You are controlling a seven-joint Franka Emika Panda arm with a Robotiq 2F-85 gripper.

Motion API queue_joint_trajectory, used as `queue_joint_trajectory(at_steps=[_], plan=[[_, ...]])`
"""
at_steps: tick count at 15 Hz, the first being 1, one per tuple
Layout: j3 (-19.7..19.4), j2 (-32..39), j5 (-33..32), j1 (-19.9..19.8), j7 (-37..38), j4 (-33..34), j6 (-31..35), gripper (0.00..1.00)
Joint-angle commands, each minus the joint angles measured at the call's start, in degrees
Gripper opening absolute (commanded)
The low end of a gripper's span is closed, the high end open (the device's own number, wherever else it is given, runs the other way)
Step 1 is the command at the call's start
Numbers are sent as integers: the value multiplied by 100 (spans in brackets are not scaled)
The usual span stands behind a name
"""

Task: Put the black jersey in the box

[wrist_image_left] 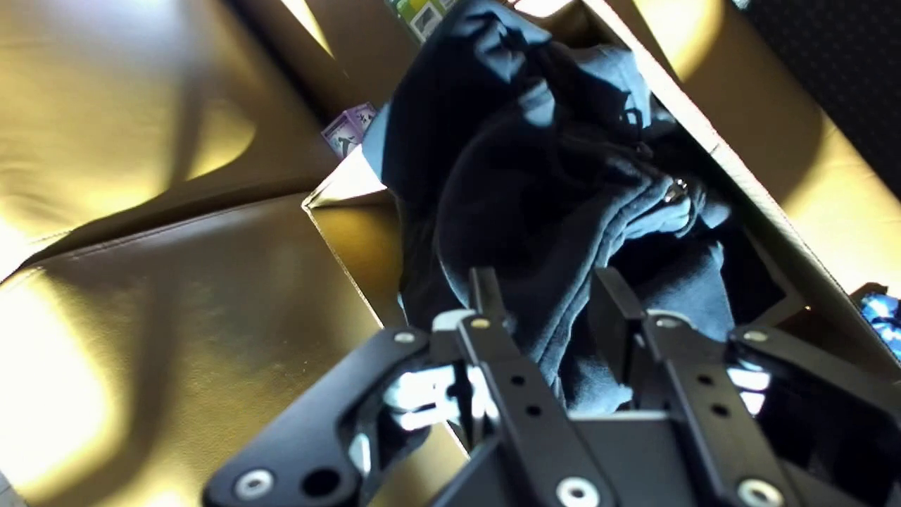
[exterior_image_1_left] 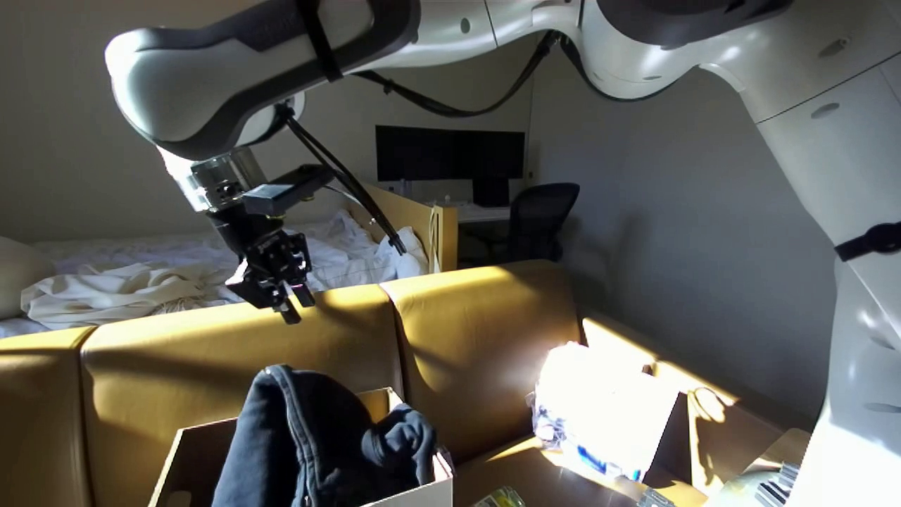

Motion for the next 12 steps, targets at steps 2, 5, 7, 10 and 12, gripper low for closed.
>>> queue_joint_trajectory(at_steps=[2,5,7,10,12], plan=[[52,-501,137,-441,-597,-258,236,77],[-16,-1148,165,-788,-441,-527,375,96],[-167,-1515,-16,-926,-248,-581,327,100],[-455,-2153,127,-1251,133,-701,112,100],[-678,-2563,186,-1505,265,-868,64,100]])
